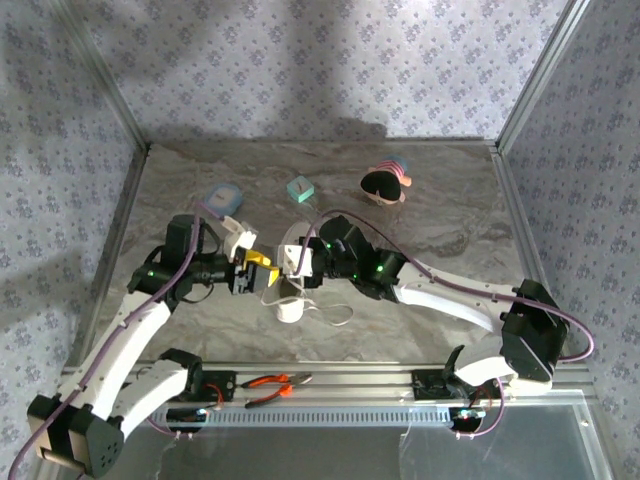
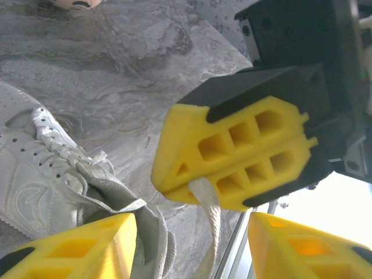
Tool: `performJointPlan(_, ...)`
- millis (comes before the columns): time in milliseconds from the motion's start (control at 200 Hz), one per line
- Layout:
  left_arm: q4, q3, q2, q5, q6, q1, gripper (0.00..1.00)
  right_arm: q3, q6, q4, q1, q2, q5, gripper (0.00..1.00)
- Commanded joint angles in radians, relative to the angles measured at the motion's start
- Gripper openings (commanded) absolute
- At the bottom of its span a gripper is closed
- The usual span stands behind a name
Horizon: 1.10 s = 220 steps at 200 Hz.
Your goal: Tie the shoes
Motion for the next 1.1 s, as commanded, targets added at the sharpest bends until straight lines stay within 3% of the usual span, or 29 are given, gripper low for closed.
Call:
performJointPlan(0, 0.057, -0.004, 0.005, -0.025, -0.02, -0.004, 0.5, 0.033, 0.015, -0.023, 0.008, -0.011, 0.013, 0.0)
performJointPlan(200, 0.079, -0.007, 0.023, -0.014, -0.027, -0.006, 0.39, 0.036, 0.022, -0.025, 0.01, -0.011, 0.019, 0.0)
performJointPlan(365, 0.094, -0.005, 0.047, 0.016, -0.032, -0.011, 0.37, 0.036, 0.026, -0.03, 0.011, -0.007, 0.03, 0.0)
performJointPlan(505, 0.053, 0.012, 0.073, 0.06, -0.004, -0.013, 0.07, 0.033, 0.044, -0.022, 0.004, -0.005, 0.035, 0.0)
performJointPlan(535, 0.038, 0.019, 0.078, 0.063, 0.008, -0.013, 0.0, 0.034, 0.058, -0.022, -0.001, -0.007, 0.031, 0.05)
performJointPlan(640, -0.03, 0.036, 0.072, 0.007, 0.074, -0.012, 0.0, 0.025, 0.147, -0.018, -0.042, -0.025, -0.007, 0.41)
performJointPlan(709, -0.062, 0.039, 0.068, -0.053, 0.122, -0.01, 0.0, 0.002, 0.241, -0.015, -0.078, -0.051, -0.043, 0.51)
performJointPlan(904, -0.14, 0.035, 0.108, -0.107, 0.311, -0.01, 0.0, -0.084, 0.493, -0.063, -0.135, -0.114, -0.037, 0.55)
performJointPlan(1094, -0.173, 0.006, 0.118, -0.137, 0.467, -0.026, 0.0, -0.122, 0.711, -0.117, -0.142, -0.1, 0.036, 0.5)
